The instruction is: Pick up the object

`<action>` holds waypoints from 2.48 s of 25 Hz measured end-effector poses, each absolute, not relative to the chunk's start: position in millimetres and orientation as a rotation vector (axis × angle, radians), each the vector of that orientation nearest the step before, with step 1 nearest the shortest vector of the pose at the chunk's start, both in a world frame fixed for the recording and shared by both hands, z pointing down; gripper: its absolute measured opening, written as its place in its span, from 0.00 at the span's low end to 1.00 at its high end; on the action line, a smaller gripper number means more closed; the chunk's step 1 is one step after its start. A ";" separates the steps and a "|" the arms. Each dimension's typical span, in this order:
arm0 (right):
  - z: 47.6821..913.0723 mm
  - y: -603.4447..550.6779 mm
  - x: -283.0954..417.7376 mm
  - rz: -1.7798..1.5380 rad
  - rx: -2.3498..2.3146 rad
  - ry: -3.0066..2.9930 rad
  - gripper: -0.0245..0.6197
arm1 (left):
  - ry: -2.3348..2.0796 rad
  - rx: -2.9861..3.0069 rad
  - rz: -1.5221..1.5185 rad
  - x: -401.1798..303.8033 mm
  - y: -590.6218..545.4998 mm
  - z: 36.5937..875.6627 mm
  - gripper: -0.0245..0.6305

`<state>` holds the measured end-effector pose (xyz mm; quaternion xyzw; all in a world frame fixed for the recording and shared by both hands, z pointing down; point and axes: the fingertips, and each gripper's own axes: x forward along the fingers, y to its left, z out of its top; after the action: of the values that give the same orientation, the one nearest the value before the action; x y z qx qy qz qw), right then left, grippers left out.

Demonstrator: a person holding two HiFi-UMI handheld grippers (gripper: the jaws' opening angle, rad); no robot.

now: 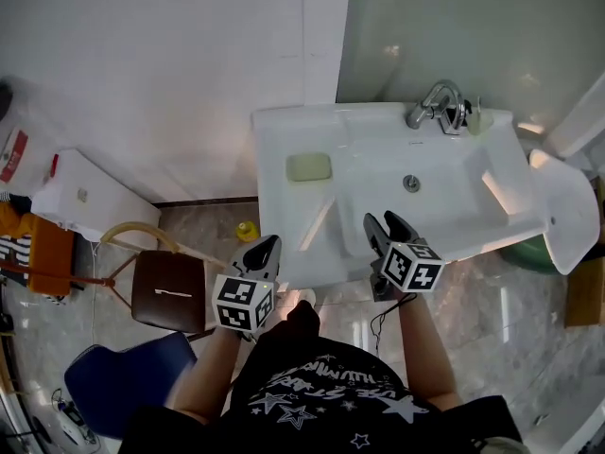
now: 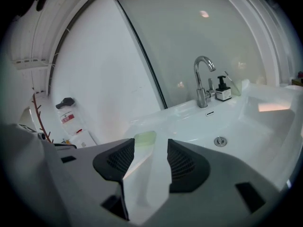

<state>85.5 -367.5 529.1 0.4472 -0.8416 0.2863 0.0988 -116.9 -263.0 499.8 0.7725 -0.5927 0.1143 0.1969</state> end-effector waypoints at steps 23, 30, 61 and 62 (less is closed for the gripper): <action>617.1 -506.1 -29.2 0.876 1.204 -2.243 0.31 | -1.631 2.070 0.318 -194.0 -386.4 542.3 0.06; 641.9 -515.1 -37.9 0.884 1.165 -2.167 0.27 | -1.626 2.033 0.327 -200.0 -393.2 554.4 0.06; 641.4 -501.7 -24.0 1.007 1.248 -2.083 0.10 | -1.564 2.084 0.365 -168.8 -367.7 552.2 0.06; 636.9 -499.4 -21.7 1.006 1.253 -2.091 0.10 | -1.569 2.085 0.364 -168.0 -365.4 550.2 0.06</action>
<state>-21.7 -499.4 636.9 0.4603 -0.7678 0.3694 0.2494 -168.0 -365.4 550.2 0.7661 -0.5765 0.1336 0.2506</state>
